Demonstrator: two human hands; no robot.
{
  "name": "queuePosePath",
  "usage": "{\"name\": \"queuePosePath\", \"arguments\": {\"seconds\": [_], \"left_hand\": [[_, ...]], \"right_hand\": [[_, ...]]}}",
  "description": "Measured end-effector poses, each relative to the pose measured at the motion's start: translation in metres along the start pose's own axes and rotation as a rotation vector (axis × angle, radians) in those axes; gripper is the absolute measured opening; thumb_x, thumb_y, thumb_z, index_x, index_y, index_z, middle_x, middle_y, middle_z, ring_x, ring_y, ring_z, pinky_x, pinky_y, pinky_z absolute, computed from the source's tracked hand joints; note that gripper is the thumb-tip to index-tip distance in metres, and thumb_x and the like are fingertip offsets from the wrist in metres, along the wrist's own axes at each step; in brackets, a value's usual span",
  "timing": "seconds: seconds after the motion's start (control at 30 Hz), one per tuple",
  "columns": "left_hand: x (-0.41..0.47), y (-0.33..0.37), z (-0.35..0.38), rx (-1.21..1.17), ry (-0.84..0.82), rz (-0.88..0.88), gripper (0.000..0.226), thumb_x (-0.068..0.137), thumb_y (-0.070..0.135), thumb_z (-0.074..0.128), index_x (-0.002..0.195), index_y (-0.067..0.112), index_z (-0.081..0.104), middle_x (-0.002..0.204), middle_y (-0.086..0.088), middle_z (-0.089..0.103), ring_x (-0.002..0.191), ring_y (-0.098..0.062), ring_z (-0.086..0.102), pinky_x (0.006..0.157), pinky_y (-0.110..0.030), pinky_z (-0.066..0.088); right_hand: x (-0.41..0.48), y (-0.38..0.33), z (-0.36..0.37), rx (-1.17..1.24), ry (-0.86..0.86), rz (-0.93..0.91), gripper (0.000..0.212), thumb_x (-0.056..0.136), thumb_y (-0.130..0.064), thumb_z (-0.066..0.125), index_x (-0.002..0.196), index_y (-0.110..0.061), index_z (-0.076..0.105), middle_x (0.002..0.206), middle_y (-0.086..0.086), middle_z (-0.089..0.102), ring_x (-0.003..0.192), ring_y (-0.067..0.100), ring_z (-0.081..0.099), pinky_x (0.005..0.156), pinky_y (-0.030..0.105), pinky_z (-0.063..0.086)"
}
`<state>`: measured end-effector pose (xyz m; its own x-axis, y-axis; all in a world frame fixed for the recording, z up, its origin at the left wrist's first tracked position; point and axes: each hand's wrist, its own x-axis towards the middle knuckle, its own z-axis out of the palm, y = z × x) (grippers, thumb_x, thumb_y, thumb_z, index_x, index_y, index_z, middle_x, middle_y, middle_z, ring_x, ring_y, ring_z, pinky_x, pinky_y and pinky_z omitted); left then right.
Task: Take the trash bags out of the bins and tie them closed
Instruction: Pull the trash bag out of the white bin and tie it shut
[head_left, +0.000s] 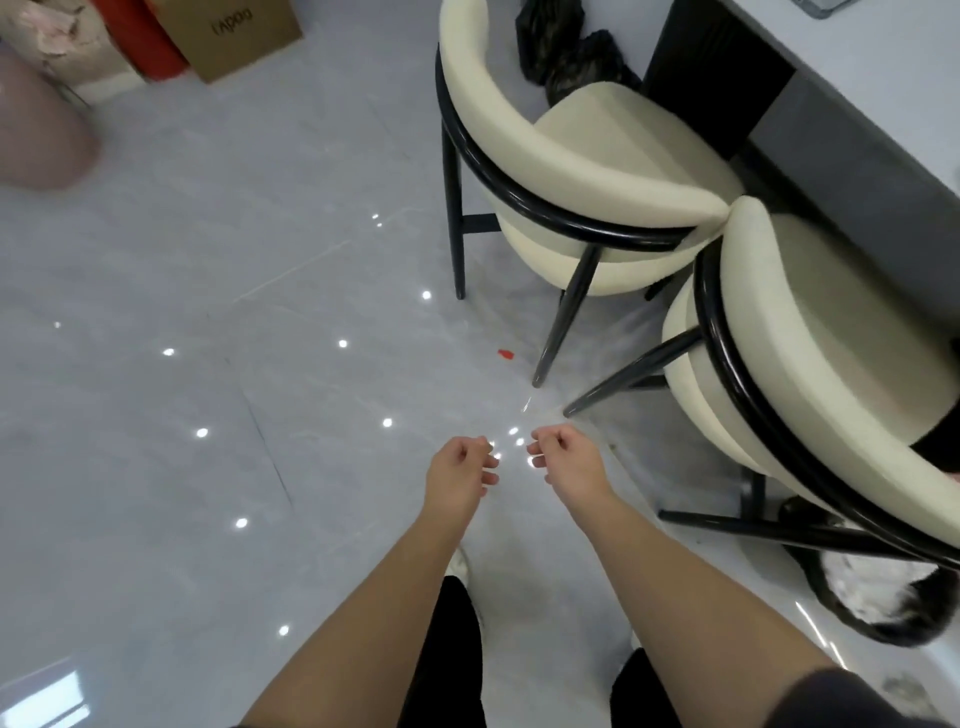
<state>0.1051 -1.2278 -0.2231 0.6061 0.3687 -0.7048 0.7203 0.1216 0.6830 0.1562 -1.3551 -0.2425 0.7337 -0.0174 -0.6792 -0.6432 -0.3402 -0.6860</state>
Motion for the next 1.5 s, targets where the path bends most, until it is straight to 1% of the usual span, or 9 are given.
{"name": "queuePosePath", "arguments": {"seconds": [0.4,0.57,0.73,0.87,0.93,1.1,1.23,1.37,1.5], "left_hand": [[-0.058,-0.112,0.161,-0.066,0.136,0.01,0.026,0.096,0.026,0.048,0.095,0.005,0.062,0.083,-0.003,0.066,0.066,-0.016,0.062,0.063,-0.027,0.047],[-0.015,-0.183,0.21,-0.011,0.106,0.051,0.027,0.095,0.026,0.049,0.096,0.003,0.063,0.083,-0.004,0.065,0.064,-0.015,0.06,0.06,-0.024,0.046],[0.055,-0.261,0.252,0.057,0.056,0.139,0.028,0.095,0.027,0.048,0.095,0.004,0.062,0.084,-0.003,0.066,0.066,-0.014,0.061,0.063,-0.026,0.047],[0.098,-0.309,0.281,0.115,0.001,0.244,0.026,0.094,0.028,0.049,0.093,0.005,0.063,0.085,-0.003,0.068,0.067,-0.014,0.063,0.068,-0.03,0.048],[0.109,-0.327,0.296,0.137,-0.039,0.291,0.023,0.093,0.027,0.05,0.091,0.008,0.063,0.084,-0.002,0.068,0.066,-0.014,0.063,0.067,-0.03,0.048],[0.104,-0.355,0.335,0.175,-0.155,0.325,0.022,0.092,0.023,0.052,0.092,0.004,0.063,0.083,-0.003,0.067,0.064,-0.013,0.062,0.063,-0.023,0.046],[0.088,-0.366,0.37,0.209,-0.24,0.328,0.021,0.092,0.018,0.052,0.094,0.001,0.063,0.082,-0.003,0.066,0.064,-0.013,0.061,0.059,-0.017,0.046],[0.083,-0.365,0.406,0.216,-0.293,0.358,0.017,0.091,0.017,0.051,0.088,0.005,0.063,0.077,0.0,0.066,0.064,-0.013,0.061,0.062,-0.024,0.047],[0.078,-0.365,0.441,0.216,-0.312,0.367,0.019,0.092,0.018,0.051,0.088,0.004,0.064,0.078,-0.003,0.066,0.065,-0.014,0.06,0.063,-0.028,0.047]], "right_hand": [[0.014,0.153,-0.146,-0.18,-0.172,-0.085,0.016,0.095,-0.016,0.047,0.088,-0.016,0.062,0.084,0.003,0.066,0.075,0.019,0.062,0.062,0.02,0.045],[0.061,0.232,-0.174,-0.222,-0.171,-0.126,0.015,0.094,-0.015,0.049,0.085,-0.015,0.061,0.076,-0.002,0.064,0.07,0.017,0.059,0.06,0.022,0.045],[0.138,0.315,-0.174,-0.421,-0.283,-0.196,0.014,0.094,-0.023,0.05,0.087,-0.019,0.061,0.082,-0.005,0.066,0.076,0.017,0.062,0.077,0.032,0.052],[0.176,0.36,-0.176,-0.52,-0.32,-0.241,0.019,0.096,-0.023,0.051,0.099,-0.01,0.064,0.089,-0.001,0.067,0.076,0.014,0.06,0.062,0.019,0.044],[0.185,0.381,-0.183,-0.53,-0.308,-0.251,0.021,0.095,-0.024,0.052,0.102,-0.01,0.064,0.092,0.002,0.068,0.076,0.015,0.061,0.058,0.019,0.042],[0.192,0.415,-0.226,-0.607,-0.303,-0.29,0.016,0.094,-0.024,0.053,0.095,-0.013,0.065,0.087,-0.002,0.069,0.075,0.017,0.065,0.065,0.023,0.05],[0.197,0.429,-0.263,-0.604,-0.244,-0.295,0.016,0.093,-0.024,0.054,0.085,-0.015,0.064,0.084,-0.002,0.071,0.073,0.015,0.066,0.065,0.026,0.046],[0.197,0.445,-0.29,-0.547,-0.18,-0.285,0.017,0.093,-0.021,0.053,0.079,-0.019,0.062,0.078,-0.006,0.067,0.067,0.011,0.063,0.06,0.024,0.046],[0.195,0.465,-0.317,-0.43,-0.182,-0.212,0.014,0.096,-0.02,0.05,0.091,-0.013,0.061,0.082,-0.001,0.066,0.072,0.015,0.062,0.061,0.025,0.045]]}}
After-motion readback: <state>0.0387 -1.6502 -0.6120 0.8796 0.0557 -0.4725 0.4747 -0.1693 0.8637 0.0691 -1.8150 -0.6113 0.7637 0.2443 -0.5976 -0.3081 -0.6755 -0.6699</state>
